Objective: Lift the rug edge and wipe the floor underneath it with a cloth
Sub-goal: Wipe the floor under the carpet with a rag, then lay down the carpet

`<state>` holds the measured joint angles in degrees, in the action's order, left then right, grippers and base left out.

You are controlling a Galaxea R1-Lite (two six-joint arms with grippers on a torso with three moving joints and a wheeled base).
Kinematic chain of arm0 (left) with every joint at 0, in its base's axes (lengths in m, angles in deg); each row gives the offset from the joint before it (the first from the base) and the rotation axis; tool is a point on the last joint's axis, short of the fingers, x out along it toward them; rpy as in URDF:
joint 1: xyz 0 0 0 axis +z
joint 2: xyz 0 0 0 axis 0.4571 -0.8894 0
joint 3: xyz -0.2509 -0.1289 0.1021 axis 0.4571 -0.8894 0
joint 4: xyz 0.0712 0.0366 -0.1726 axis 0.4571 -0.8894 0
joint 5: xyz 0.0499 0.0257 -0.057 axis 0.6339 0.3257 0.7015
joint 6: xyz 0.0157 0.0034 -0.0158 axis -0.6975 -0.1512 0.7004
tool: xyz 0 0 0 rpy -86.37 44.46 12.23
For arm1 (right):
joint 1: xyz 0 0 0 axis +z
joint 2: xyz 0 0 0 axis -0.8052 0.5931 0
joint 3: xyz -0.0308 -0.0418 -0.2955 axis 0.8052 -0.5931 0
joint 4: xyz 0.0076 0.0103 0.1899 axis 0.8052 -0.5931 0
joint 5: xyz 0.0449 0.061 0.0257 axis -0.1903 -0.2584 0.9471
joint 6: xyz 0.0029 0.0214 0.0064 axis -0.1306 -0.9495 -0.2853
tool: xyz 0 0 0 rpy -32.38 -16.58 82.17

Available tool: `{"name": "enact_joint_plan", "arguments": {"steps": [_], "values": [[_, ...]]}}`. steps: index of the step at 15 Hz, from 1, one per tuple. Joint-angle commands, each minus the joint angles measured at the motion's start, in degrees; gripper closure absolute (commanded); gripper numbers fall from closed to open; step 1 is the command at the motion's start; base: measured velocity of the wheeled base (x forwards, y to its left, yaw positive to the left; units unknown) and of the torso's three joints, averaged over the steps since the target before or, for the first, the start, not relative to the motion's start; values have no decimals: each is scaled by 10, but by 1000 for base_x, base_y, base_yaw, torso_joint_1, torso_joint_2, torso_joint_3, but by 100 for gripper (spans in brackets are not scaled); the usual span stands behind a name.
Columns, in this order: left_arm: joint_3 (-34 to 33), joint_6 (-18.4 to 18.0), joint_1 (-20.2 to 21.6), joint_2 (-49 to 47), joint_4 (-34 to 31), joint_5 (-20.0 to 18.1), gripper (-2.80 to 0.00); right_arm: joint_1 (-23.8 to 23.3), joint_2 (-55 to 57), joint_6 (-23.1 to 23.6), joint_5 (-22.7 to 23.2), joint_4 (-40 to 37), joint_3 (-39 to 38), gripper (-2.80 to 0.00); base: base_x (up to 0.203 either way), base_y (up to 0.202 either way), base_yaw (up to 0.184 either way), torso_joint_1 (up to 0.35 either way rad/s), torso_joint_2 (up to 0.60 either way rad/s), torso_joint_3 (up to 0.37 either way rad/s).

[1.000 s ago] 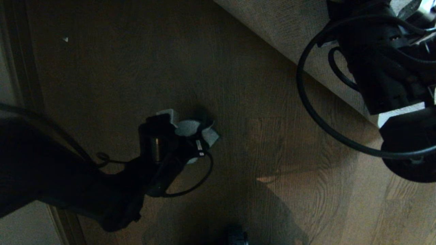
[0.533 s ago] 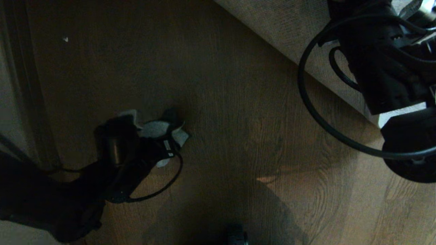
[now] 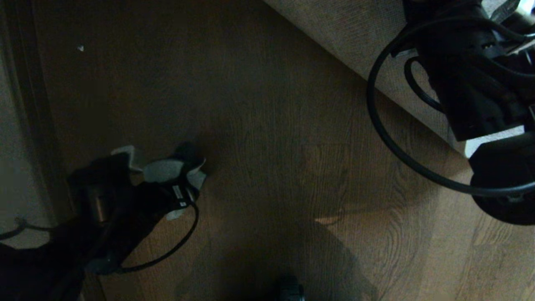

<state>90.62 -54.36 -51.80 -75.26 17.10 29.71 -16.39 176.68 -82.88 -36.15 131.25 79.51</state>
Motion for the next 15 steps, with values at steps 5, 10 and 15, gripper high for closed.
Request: {"name": "enact_joint_plan", "arguments": {"steps": [5,10,15], "values": [[-79,0,17,59,-2,1,0,0,0,-2,-1,28,1,0,0,0,0,0,0,0],[-123,-17,64,94,-33,6,0,0,-3,-1,-1,28,0,0,0,0,0,0,0,0],[-170,-44,76,141,-34,6,0,1,-4,-1,-1,28,-2,0,0,0,0,0,0,0]]}}
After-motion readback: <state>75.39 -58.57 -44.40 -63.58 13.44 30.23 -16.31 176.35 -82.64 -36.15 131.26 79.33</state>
